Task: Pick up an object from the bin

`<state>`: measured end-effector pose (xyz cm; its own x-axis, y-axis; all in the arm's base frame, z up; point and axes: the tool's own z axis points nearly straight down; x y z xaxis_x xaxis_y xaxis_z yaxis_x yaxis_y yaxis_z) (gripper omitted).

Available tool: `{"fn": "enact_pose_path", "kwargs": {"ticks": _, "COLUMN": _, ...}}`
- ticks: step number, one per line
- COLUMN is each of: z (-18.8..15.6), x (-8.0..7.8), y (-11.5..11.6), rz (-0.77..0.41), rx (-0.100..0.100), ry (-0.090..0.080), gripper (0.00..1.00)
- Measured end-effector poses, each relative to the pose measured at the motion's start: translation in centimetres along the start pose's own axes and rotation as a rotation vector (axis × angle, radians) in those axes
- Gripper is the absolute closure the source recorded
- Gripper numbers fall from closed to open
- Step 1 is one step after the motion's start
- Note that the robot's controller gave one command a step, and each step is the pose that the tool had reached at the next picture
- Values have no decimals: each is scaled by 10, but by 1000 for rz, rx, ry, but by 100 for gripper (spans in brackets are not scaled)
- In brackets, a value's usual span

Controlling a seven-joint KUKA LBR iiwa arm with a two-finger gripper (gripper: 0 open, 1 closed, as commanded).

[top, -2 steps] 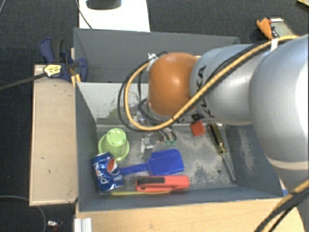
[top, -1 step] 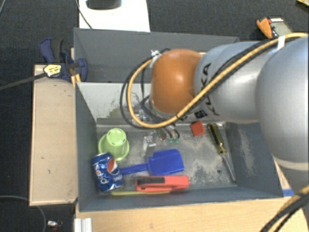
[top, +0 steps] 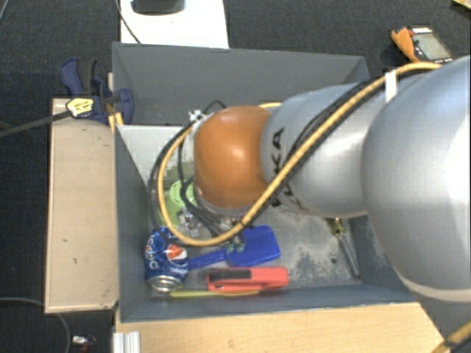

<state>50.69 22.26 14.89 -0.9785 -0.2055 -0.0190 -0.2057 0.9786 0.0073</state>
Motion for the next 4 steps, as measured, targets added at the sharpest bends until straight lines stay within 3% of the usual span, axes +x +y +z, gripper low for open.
{"fn": "enact_pose_path", "kwargs": {"ticks": 1, "z": 0, "x": -1, "y": -2, "rz": 3, "rx": 2, "ry": -1, "gripper": 100}}
{"fn": "enact_pose_path", "kwargs": {"ticks": 2, "z": 29, "x": -14, "y": -13, "rz": -82, "rx": 0, "ry": -8, "gripper": 100}}
{"fn": "enact_pose_path", "kwargs": {"ticks": 3, "z": 41, "x": -22, "y": -49, "rz": -364, "rx": 1, "ry": -1, "gripper": 100}}
{"fn": "enact_pose_path", "kwargs": {"ticks": 4, "z": -25, "x": -23, "y": -52, "rz": -373, "rx": 0, "ry": 1, "gripper": 100}}
